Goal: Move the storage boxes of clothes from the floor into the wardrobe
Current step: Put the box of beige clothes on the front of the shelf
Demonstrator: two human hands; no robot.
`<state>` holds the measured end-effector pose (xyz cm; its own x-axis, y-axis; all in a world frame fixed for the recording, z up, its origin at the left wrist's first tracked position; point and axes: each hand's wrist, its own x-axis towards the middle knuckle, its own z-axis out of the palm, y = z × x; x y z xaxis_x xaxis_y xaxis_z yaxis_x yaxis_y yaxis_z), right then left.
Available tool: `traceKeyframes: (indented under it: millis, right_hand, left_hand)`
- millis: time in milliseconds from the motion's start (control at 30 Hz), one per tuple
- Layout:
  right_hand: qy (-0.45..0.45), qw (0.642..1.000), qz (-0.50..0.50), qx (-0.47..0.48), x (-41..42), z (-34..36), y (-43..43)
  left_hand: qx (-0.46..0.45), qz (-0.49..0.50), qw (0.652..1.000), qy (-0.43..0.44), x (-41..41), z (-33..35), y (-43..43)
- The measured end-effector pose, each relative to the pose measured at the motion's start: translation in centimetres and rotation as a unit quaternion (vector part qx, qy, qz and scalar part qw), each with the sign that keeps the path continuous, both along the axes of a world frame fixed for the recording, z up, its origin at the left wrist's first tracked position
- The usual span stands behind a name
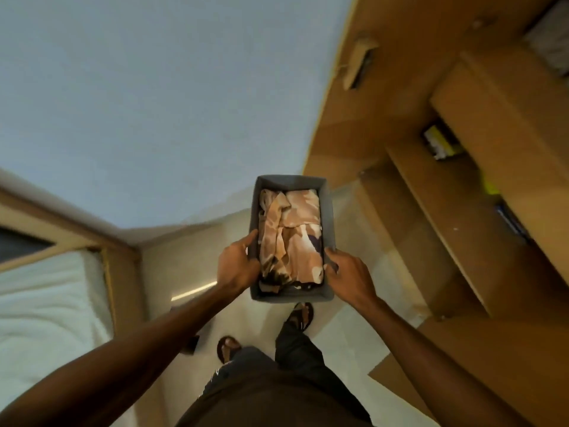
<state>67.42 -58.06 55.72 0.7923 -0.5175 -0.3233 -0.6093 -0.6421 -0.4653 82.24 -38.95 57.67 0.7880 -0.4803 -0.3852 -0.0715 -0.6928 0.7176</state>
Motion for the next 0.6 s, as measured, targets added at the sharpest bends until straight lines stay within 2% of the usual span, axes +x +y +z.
traceKeyframes:
  millis: [133,267,400,500,600]
  right_hand:
    - [-0.034,0.995,-0.098,-0.004,-1.7,2.9,-6.5]
    - [-0.073,0.985,-0.155,-0.019,-2.5,5.2,-12.0]
    - [-0.1,0.974,-0.201,-0.029,-3.5,7.9,-16.9]
    - [-0.105,0.962,-0.252,-0.01,-4.9,9.2,-20.5]
    - [-0.095,0.947,-0.308,-0.005,-6.2,9.4,-23.6]
  left_hand:
    - [-0.011,-0.071,0.995,-0.063,0.7,3.3,-8.6]
    - [-0.028,-0.118,0.987,-0.104,1.2,5.8,-15.8]
    - [-0.067,-0.203,0.97,-0.114,1.4,8.2,-22.4]
    - [-0.107,-0.268,0.954,-0.087,1.4,9.9,-28.1]
    - [-0.133,-0.348,0.923,-0.095,1.6,10.6,-33.7]
